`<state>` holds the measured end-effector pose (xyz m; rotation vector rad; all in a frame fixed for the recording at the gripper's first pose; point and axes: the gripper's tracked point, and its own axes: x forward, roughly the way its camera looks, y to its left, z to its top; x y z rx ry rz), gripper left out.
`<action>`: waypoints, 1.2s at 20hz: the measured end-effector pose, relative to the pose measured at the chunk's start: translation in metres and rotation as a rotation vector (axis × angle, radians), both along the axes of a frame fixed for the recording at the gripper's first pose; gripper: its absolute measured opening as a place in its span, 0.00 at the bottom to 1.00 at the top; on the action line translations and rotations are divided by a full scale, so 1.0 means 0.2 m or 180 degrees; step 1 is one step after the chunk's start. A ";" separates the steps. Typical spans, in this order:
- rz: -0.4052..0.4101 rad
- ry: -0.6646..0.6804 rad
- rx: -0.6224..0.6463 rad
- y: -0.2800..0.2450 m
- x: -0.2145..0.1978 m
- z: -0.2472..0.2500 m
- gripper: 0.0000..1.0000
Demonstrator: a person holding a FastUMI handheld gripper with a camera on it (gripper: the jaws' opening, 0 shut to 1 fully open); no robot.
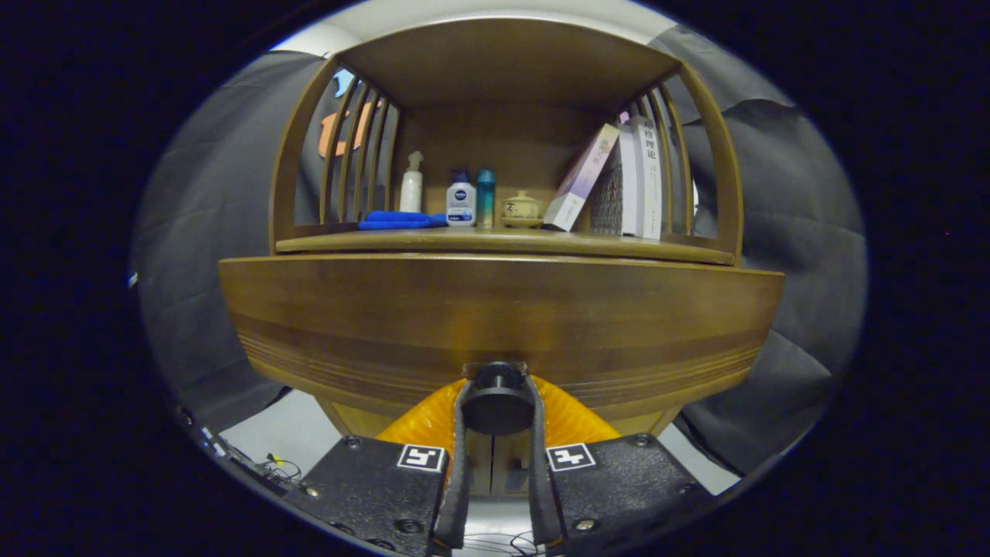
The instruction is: Pull open the drawer, take out the items inside it, and place them on the countertop above the cabinet.
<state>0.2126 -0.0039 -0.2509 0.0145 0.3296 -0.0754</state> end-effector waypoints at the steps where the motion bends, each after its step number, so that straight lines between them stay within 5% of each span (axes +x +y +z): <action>1: 0.0000 0.0005 0.0000 0.00 -0.03 0.00 0.35; 24: 0.0280 0.0146 0.0013 0.08 -0.65 -0.06 0.35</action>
